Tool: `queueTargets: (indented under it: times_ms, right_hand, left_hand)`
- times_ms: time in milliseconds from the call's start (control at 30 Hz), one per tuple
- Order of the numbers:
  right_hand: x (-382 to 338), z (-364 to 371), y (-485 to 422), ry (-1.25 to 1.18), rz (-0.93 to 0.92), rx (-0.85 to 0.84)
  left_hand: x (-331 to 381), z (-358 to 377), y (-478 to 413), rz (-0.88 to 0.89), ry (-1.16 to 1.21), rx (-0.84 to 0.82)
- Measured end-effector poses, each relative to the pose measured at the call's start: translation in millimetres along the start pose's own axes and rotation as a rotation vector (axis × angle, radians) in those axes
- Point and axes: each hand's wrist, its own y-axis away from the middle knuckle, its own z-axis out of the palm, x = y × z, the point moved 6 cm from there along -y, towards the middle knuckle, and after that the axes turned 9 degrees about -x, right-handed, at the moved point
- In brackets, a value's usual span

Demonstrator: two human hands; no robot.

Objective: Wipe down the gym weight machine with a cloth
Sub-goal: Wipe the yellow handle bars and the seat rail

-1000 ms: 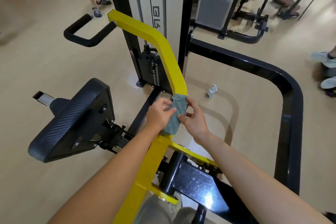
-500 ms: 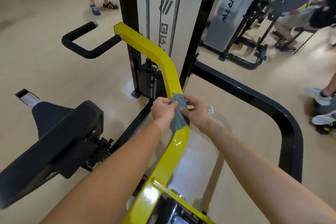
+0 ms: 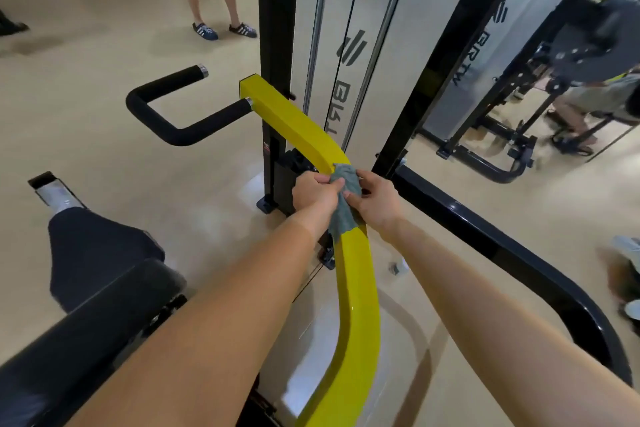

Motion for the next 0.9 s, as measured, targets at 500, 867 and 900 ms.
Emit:
queueTargets:
  times_ms: [500,867,900]
  right_hand:
    - [-88,22,-132,0.293,-0.275,-0.168]
    - [-156,58,-203,0.334,-0.349,-0.413]
    - [-161,61,-207,0.33,-0.343,-0.44]
  left_hand:
    - [21,-53,-95,0.003,0.687,0.203]
    - [26,-77,-141,0.03,1.285,0.132]
    - [27,-78,-146,0.035,1.282,0.109]
